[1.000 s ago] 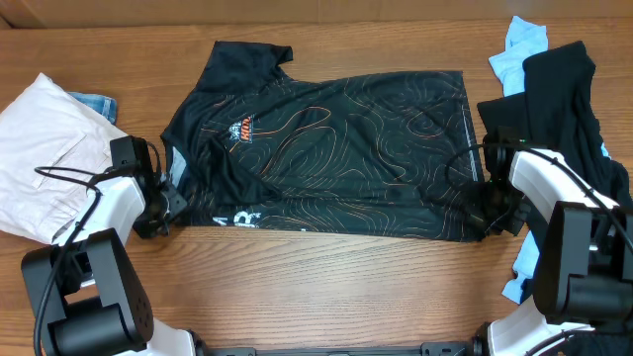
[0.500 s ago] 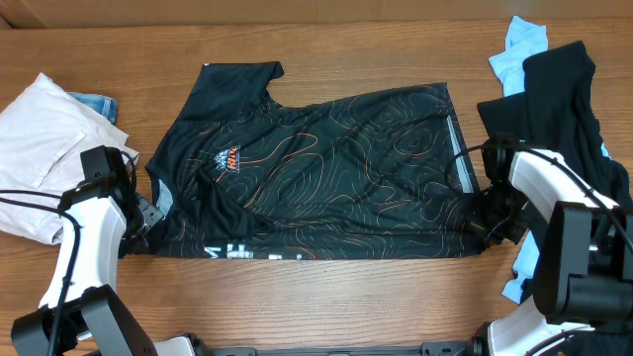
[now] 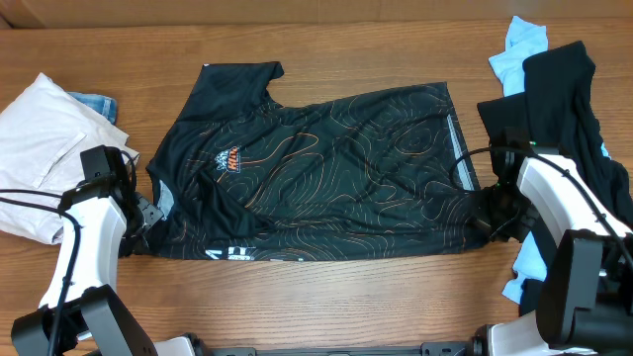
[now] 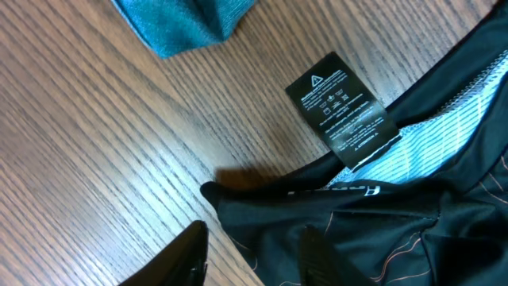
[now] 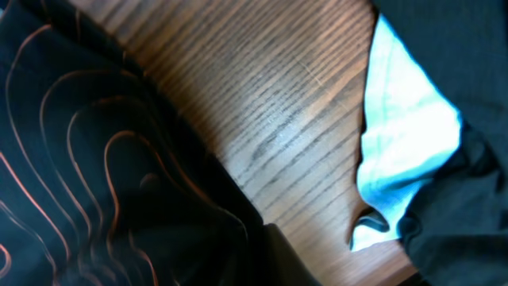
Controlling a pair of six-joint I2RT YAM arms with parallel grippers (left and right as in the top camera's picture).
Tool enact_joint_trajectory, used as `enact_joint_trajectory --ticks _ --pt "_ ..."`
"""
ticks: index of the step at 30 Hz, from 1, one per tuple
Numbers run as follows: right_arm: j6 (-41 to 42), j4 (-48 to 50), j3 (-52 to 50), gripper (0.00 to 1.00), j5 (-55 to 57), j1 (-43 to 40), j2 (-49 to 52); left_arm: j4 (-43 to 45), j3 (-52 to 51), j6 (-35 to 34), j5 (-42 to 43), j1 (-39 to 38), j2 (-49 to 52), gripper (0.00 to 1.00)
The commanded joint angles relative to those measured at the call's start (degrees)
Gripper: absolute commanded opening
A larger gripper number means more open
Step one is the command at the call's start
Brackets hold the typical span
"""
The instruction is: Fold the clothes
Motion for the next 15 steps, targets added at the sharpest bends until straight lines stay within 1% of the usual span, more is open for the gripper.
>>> enact_joint_trajectory --ticks 1,7,9,11,15 --pt "0.63 -0.52 -0.13 0.22 0.63 -0.22 -1.14 0.24 -0.09 -0.26 -0.15 0.31 -0.66 0.46" --pt "0.66 -0.26 -0.13 0.23 0.63 -0.22 -1.14 0.24 -0.09 -0.24 0.24 0.31 -0.66 0.47" --pt "0.04 2.51 -0.07 0.27 -0.17 -0.2 -1.14 1.01 -0.09 0.61 1.88 0.31 -0.66 0.47" --pt "-3.39 5.53 -0.07 0.29 -3.52 -0.2 -1.14 1.62 -0.07 0.68 3.65 0.31 -0.66 0.47" --pt "-9.55 14.6 -0.07 0.39 -11.23 -0.2 -1.14 5.49 -0.02 5.62 11.54 0.28 -0.66 0.47"
